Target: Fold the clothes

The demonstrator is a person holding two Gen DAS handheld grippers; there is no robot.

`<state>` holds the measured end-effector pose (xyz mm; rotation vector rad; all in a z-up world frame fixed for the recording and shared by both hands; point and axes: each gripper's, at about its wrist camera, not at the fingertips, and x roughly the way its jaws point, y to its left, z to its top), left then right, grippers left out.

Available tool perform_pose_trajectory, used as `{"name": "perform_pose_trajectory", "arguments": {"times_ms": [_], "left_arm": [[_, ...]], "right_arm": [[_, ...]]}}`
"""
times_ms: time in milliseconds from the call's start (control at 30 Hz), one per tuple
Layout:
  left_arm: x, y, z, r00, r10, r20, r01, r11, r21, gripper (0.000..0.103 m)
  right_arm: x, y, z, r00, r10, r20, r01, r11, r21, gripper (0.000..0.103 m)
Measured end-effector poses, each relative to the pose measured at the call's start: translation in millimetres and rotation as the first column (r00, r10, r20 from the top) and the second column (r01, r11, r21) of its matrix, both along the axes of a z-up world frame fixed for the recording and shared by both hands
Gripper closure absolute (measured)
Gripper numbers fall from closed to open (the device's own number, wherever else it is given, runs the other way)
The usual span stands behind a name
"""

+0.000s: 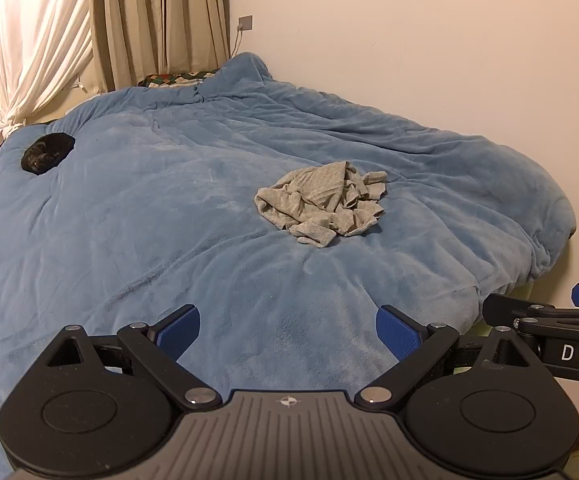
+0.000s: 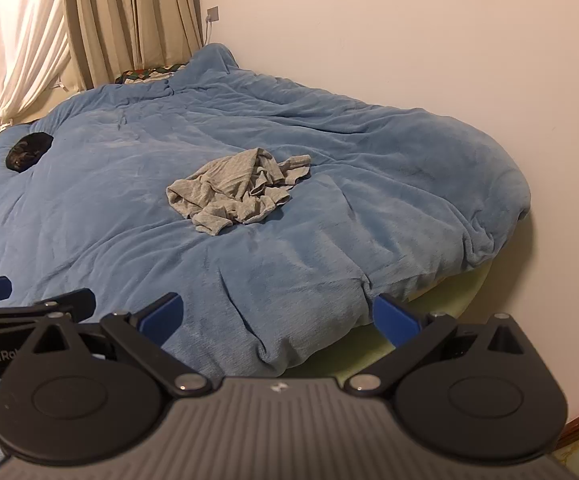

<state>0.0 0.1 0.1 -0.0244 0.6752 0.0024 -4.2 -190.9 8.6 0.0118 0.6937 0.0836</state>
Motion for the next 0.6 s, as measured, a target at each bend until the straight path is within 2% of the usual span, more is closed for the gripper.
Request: {"name": "perform_pose_trajectory", "arguments": {"times_ms": [600], "left_arm": [[-0.2,2.2,-1.0,1.0,0.016,-0.009,-0.016,1.0,-0.005,0.007]], "right_arm": [[1.0,1.5,0.0,1.0,0.007,-0.008,-0.007,1.0,0.004,0.001]]}}
